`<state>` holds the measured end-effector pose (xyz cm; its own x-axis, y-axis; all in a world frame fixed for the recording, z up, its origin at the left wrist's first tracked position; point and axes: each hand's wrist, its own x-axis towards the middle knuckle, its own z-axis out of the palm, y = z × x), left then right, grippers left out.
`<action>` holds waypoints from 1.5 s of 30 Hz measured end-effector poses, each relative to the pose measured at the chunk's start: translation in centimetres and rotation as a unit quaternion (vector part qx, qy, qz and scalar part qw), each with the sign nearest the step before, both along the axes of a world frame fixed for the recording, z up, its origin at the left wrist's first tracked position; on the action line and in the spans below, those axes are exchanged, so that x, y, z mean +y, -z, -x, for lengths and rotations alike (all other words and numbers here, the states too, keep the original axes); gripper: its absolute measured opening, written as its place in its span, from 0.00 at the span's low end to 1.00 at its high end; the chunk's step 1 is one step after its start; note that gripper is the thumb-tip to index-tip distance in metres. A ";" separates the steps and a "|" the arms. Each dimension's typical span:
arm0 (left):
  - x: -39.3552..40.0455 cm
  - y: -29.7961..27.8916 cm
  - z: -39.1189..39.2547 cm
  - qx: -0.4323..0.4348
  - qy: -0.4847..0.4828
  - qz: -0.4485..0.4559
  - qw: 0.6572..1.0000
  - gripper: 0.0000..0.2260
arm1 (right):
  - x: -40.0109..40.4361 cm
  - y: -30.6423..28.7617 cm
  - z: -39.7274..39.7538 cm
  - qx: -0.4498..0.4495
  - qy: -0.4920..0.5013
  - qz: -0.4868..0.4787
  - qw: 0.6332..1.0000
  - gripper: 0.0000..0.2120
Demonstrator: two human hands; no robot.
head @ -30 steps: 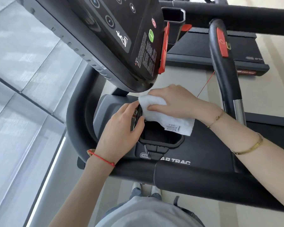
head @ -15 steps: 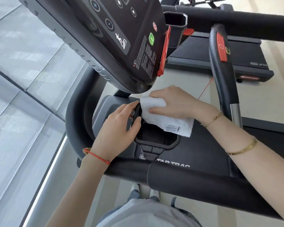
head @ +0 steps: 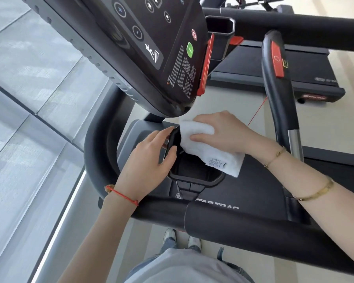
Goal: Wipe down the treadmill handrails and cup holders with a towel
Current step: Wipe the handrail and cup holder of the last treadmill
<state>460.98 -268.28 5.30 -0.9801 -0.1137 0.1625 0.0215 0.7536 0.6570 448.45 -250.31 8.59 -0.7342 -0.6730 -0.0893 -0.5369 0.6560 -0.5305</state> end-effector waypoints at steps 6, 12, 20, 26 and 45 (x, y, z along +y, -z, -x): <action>0.0 -0.2 0.0 0.011 0.011 0.018 1.000 0.20 | 1.0 0.8 -2.4 -0.001 0.149 0.066 0.987 0.10; 0.1 -0.4 -0.2 0.010 0.019 0.034 0.999 0.23 | 2.3 1.2 -6.1 -0.062 0.266 0.110 0.956 0.14; -0.1 -0.1 0.0 0.019 0.040 0.018 0.999 0.23 | 1.9 0.9 -5.0 -0.090 0.279 0.067 0.954 0.12; 0.0 0.0 0.1 0.026 0.039 0.020 0.999 0.23 | 2.1 1.0 -5.3 -0.079 0.282 0.079 0.953 0.13; -0.1 0.2 0.3 0.036 0.049 0.011 0.998 0.23 | 5.8 1.1 -9.3 0.220 -0.098 0.046 0.970 0.29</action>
